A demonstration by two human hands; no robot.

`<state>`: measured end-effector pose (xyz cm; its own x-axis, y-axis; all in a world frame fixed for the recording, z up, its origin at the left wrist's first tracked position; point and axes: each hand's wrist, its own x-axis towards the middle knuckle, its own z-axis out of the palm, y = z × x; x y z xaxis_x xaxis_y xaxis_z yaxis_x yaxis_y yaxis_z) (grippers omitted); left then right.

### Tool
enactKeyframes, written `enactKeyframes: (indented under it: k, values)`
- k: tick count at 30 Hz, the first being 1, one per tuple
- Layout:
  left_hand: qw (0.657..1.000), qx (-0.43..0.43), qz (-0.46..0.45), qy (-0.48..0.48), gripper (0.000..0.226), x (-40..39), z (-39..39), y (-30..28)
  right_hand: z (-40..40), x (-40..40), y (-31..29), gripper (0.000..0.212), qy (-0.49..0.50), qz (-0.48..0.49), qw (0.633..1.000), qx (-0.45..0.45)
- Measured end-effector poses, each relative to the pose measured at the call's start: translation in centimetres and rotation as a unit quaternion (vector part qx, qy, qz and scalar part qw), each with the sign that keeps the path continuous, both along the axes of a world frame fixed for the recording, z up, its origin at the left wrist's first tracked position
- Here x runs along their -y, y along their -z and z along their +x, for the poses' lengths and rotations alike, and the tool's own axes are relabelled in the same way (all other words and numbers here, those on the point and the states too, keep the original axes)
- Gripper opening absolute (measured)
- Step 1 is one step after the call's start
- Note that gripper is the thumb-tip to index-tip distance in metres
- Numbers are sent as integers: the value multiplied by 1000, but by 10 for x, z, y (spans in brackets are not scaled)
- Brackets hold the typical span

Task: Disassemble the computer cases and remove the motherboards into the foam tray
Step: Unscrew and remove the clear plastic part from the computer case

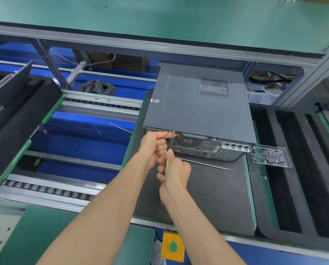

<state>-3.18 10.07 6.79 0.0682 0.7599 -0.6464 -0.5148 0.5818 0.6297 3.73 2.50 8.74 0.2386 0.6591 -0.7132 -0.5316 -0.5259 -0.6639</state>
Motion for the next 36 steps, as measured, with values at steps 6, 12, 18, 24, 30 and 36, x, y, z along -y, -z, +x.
enactKeyframes:
  k: [6,12,18,24,30,36]
  values:
    - [1000,-18,-1,23,18,2,2,-5,2,-6,2,29,-5,-20,1000,-14]
    - [999,-25,-2,22,17,1,0,-8,2,-3,5,26,-20,-11,999,49]
    - [1000,-15,7,10,18,1,2,-6,1,-5,3,31,-12,-21,999,37]
    - [1000,-18,9,9,17,1,1,-6,1,-4,7,28,-23,-8,998,55]
    - [999,-35,3,19,19,1,2,-6,4,-5,6,38,-29,-18,999,7]
    - [1000,-14,12,-1,18,-1,2,-5,5,-3,9,23,-48,3,998,31]
